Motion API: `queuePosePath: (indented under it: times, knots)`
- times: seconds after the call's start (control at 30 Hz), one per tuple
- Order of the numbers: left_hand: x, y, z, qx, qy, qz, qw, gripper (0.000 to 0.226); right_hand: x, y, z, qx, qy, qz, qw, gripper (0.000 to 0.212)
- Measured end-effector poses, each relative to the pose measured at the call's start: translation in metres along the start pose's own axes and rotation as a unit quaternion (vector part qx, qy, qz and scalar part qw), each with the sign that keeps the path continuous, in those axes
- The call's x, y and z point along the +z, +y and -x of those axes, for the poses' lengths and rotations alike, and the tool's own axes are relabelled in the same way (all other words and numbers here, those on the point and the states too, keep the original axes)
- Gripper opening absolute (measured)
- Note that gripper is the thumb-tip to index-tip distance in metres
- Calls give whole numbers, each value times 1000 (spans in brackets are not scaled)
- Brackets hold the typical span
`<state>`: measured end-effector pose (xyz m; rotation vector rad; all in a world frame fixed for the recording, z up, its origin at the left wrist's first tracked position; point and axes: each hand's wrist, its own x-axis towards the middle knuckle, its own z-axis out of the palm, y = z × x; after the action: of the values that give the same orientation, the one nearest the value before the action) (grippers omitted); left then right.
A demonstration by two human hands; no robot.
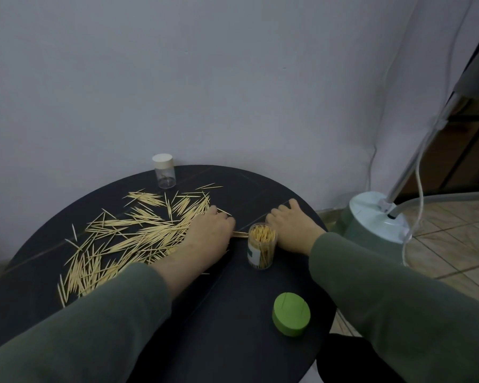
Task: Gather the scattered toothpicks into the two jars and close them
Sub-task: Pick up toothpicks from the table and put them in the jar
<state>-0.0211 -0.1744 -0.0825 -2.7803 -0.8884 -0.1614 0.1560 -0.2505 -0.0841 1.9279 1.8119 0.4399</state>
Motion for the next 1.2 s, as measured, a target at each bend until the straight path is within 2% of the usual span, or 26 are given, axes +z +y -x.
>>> queuePosePath:
  times: [0.17, 0.43, 0.57, 0.63, 0.7, 0.83, 0.93, 1.0, 1.1, 1.2]
  knots:
    - [-4, -2, -2, 17, -16, 4, 1000, 25, -2, 3, 0, -11, 26, 22, 999, 32]
    - [-2, -1, -2, 17, -10, -6, 1000, 26, -3, 0, 2, -10, 9, 1, 1000, 37]
    - [-1, -6, 0, -8, -2, 50, 999, 26, -4, 2, 8, 31, 52, -99, 993, 26]
    - [-3, -7, 0, -32, 10, 91, 995, 26, -7, 4, 11, 61, 75, -180, 979, 12]
    - [-7, -8, 1, -68, 26, 158, 985, 24, -11, 5, 15, 89, 101, -262, 955, 8]
    - [-19, -9, -2, -139, 25, 333, 932, 23, -15, 4, 22, 114, 143, -432, 883, 13]
    - [-25, -9, -4, -177, 18, 457, 872, 23, -20, 3, 29, 111, 163, -570, 797, 12]
    - [-28, -7, -3, -192, 24, 527, 828, 25, -27, 1, 34, 101, 184, -624, 753, 12]
    - [-34, 0, 2, -182, 43, 627, 756, 25, -37, -4, 42, 85, 195, -667, 714, 13]
    - [-40, 10, 7, -166, 47, 704, 689, 22, -36, -10, 44, 65, 186, -688, 699, 14]
